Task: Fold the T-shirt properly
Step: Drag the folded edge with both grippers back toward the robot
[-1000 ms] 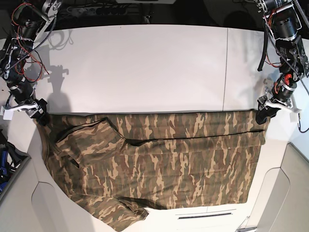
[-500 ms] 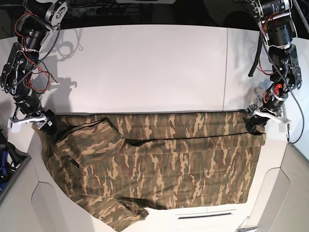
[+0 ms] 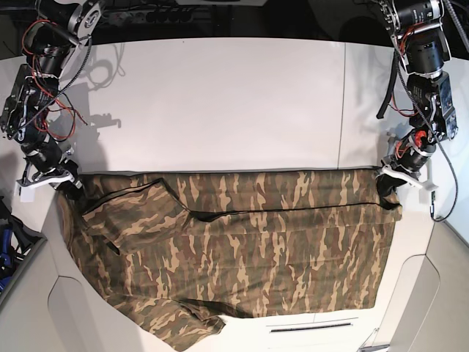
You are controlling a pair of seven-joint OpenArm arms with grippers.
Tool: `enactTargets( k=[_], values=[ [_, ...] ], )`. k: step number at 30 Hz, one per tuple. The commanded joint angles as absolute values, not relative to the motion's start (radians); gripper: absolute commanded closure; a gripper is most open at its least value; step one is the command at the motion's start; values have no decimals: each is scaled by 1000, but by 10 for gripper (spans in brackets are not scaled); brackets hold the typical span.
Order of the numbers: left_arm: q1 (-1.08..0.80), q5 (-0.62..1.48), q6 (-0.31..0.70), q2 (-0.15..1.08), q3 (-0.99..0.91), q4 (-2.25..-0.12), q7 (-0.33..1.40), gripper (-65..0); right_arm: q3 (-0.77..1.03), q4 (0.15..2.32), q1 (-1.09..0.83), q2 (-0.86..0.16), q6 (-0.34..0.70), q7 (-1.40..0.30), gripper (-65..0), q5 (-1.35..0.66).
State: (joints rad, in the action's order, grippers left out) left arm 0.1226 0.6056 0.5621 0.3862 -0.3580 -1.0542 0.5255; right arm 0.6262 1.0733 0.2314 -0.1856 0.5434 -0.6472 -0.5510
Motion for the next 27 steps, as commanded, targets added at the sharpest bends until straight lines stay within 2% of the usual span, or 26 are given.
enactTargets(
  k=[1, 7, 12, 18, 27],
  values=[
    [139, 602, 581, 411, -360, -1066, 531, 0, 626, 1087, 255, -202, 563, -636, 0, -582],
    [138, 603, 581, 455, -360, -1105, 566, 0, 627, 1129, 253, -205, 565, -735, 0, -585],
    [132, 632, 639, 488, -360, -1185, 634, 0, 627, 1216, 232, -205, 565, -812, 0, -638],
    [126, 675, 644, 496, -360, -1271, 721, 0, 627, 1337, 170, -205, 565, -850, 0, -671],
    [34, 686, 644, 499, -369, -1340, 739, 0, 629, 1452, 34, -215, 565, -874, 0, -701]
  ],
)
